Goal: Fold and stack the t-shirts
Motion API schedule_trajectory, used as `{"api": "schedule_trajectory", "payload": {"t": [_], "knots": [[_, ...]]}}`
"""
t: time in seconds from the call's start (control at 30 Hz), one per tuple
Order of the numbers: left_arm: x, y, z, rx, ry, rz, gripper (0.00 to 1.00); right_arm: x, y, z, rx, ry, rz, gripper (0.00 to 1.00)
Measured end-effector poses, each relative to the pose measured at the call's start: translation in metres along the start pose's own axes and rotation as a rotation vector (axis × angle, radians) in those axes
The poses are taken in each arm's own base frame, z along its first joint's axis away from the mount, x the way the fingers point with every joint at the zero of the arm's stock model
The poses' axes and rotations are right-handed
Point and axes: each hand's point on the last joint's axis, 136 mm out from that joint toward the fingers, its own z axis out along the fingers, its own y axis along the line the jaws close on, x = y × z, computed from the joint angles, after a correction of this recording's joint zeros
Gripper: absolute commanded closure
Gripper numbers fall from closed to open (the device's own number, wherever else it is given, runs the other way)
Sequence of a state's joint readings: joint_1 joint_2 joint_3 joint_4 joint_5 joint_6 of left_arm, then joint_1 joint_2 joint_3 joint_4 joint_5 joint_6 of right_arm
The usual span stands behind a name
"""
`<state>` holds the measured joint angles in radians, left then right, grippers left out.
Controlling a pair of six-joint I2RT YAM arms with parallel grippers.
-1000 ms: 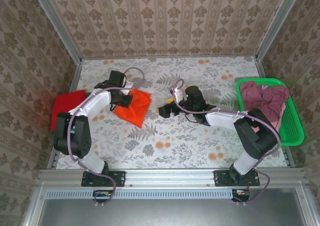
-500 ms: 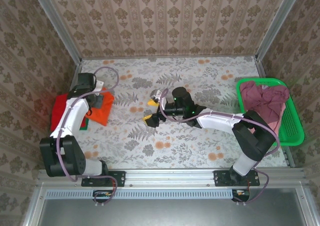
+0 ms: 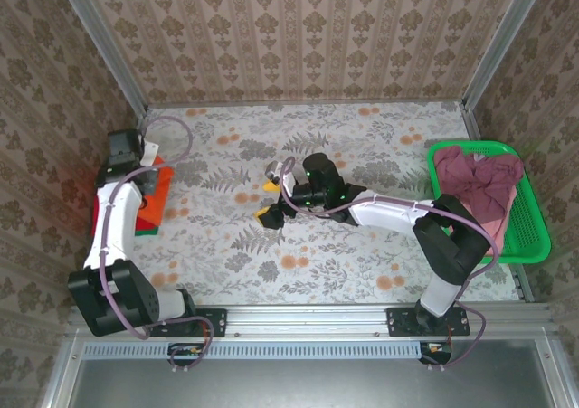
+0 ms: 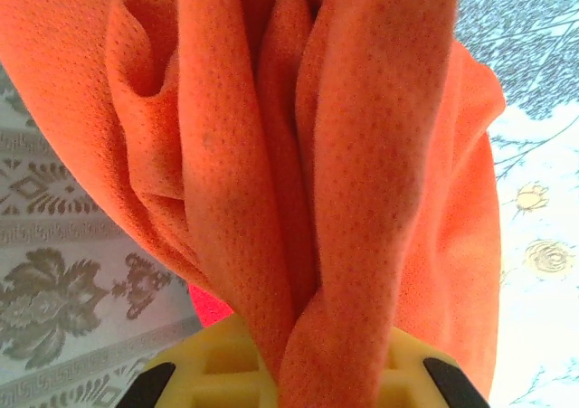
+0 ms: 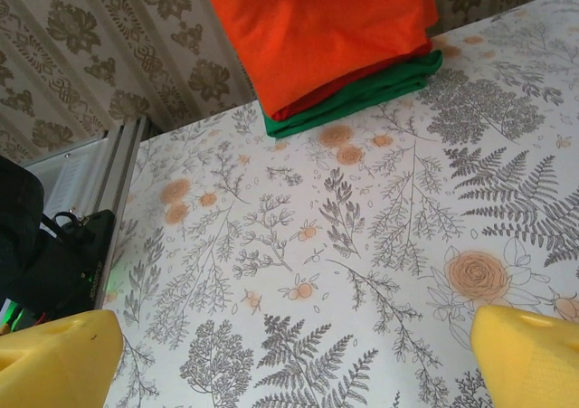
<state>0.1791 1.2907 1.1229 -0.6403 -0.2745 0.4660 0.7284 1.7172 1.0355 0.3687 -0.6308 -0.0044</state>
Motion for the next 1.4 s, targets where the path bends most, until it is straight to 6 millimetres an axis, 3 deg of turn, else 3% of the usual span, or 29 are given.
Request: {"api": "schedule_trajectory", "payload": {"t": [0.47,0.7,1.0,1.4], "knots": [[0.021,0.025,0.001,-0.030,0.023,-0.080,1.00,0.004,-0.002,0.003,0.002,0.042,0.027,0.00],[0.021,0.033,0.004,-0.042,0.015,-0.103,1.00,0.006,-0.005,0.006,0.002,0.053,0.038,0.00],[0.026,0.027,0.047,-0.010,0.076,-0.103,1.00,0.013,-0.008,0.010,0.002,0.066,0.048,0.00],[0.036,0.036,0.076,-0.051,0.133,-0.117,1.00,0.021,-0.014,0.015,0.018,0.084,0.060,0.00]]}}
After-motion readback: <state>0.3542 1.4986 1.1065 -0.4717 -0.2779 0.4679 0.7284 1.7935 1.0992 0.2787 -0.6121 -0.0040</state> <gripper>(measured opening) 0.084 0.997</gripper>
